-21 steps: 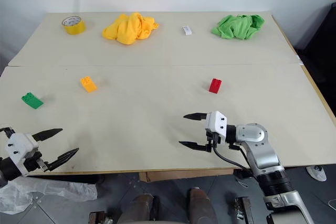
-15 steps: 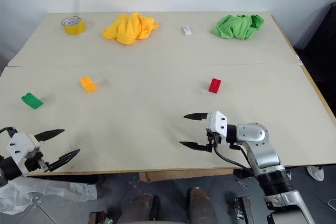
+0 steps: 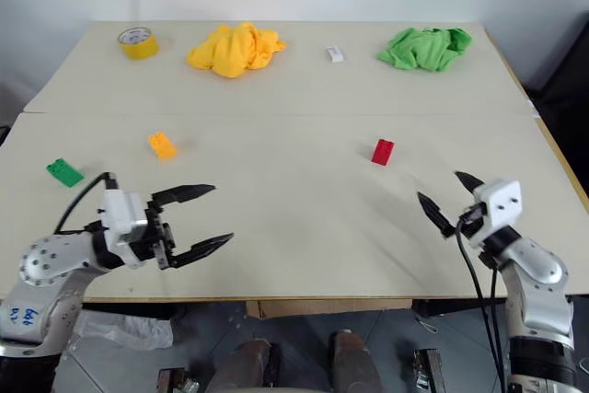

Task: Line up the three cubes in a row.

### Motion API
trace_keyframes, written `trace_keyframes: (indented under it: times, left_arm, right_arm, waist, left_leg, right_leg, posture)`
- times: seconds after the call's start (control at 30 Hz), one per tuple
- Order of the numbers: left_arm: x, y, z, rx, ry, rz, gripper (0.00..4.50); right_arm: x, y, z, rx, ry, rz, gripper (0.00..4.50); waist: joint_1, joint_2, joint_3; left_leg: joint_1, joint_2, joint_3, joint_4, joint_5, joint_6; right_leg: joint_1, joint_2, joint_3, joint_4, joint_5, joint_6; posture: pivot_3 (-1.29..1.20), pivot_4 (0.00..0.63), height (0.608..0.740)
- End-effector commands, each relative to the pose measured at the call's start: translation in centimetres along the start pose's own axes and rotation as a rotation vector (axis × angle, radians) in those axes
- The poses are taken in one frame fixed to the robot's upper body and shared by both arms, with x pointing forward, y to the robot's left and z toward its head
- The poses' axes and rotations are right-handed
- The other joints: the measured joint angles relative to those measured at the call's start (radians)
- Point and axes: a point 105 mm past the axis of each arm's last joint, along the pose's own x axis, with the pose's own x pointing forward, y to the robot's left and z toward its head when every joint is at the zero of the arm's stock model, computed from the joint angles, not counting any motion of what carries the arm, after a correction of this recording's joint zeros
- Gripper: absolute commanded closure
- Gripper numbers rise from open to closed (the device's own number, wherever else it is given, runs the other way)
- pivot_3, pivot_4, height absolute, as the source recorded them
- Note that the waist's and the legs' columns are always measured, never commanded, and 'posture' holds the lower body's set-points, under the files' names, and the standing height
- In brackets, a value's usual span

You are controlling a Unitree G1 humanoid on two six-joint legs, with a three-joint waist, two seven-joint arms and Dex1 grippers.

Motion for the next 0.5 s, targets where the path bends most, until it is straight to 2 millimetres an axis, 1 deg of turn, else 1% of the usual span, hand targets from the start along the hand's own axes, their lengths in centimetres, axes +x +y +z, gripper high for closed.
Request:
trace_keyframes:
  times: [0.03, 0.07, 0.13, 0.23, 0.27, 0.4, 0.47, 0.5]
  left_arm:
    - [0.5, 0.0, 0.2, 0.018, -0.007, -0.002, 0.04]
    - [0.5, 0.1, 0.1, 0.02, -0.003, 0.0, 0.04]
    - [0.4, 0.4, -0.1, 0.024, 0.003, 0.009, 0.04]
    - [0.3, 0.7, -0.3, 0.037, 0.02, 0.026, 0.04]
    - [0.3, 0.8, -0.4, 0.038, 0.022, 0.03, 0.04]
    - [0.3, 0.8, -0.2, 0.013, 0.009, 0.044, 0.04]
    - [0.2, 0.7, -0.2, 0.011, 0.013, 0.041, 0.04]
    - [0.3, 0.5, -0.3, 0.009, 0.016, 0.039, 0.04]
  right_arm:
    - [1.0, -0.2, 1.7, -0.016, -0.047, -0.067, 0.0]
    - [1.5, 0.1, 2.0, -0.005, -0.05, -0.071, 0.0]
    - [3.2, 0.7, 3.2, 0.1, -0.035, -0.095, 0.0]
    - [6.8, 2.7, 5.9, 0.155, 0.055, -0.092, 0.0]
    - [7.5, 3.1, 6.5, 0.16, 0.079, -0.095, 0.0]
    - [10.6, 4.0, 7.1, 0.232, 0.217, -0.218, 0.0]
    - [11.4, 4.2, 7.4, 0.248, 0.243, -0.262, 0.0]
    - [12.0, 4.3, 7.5, 0.289, 0.25, -0.295, 0.0]
  waist:
    - [-0.02, 0.0, 0.0]
    - [-0.025, 0.0, 0.0]
    - [-0.034, 0.001, 0.0]
    - [-0.04, 0.001, 0.0]
    - [-0.038, 0.001, 0.0]
    - [-0.025, 0.002, 0.0]
    - [-0.013, 0.002, 0.0]
    - [-0.01, 0.002, 0.0]
  left_leg:
    - [0.0, 0.001, 0.001, 0.0, 0.0, -0.001]
    - [0.002, 0.002, 0.002, 0.0, 0.001, -0.001]
    - [0.003, 0.003, 0.003, 0.0, 0.001, -0.002]
    - [0.005, 0.004, 0.003, 0.0, 0.002, 0.0]
    - [0.005, 0.004, 0.002, 0.0, 0.003, 0.0]
    - [0.004, 0.005, -0.002, -0.001, 0.004, -0.002]
    - [0.0, 0.004, -0.002, 0.0, 0.007, -0.007]
    - [-0.002, 0.004, -0.002, 0.0, 0.007, -0.007]
  right_leg:
    - [0.0, 0.001, 0.001, 0.0, 0.0, 0.0]
    - [0.0, 0.002, 0.002, 0.0, 0.0, 0.0]
    - [0.0, 0.004, 0.005, 0.002, 0.001, -0.001]
    - [0.0, 0.004, 0.005, 0.004, 0.002, -0.004]
    - [-0.001, 0.004, 0.005, 0.005, 0.003, -0.005]
    - [-0.001, 0.005, 0.002, 0.004, 0.004, -0.006]
    - [-0.004, 0.005, 0.002, 0.004, 0.004, -0.007]
    - [-0.005, 0.004, 0.001, 0.004, 0.004, -0.007]
  posture:
    - [0.0, 0.15, 0.74]
    - [0.0, 0.15, 0.74]
    - [0.0, 0.15, 0.74]
    - [0.0, 0.15, 0.74]
    - [0.0, 0.15, 0.74]
    - [0.0, 0.15, 0.74]
    - [0.0, 0.15, 0.74]
    - [0.0, 0.15, 0.74]
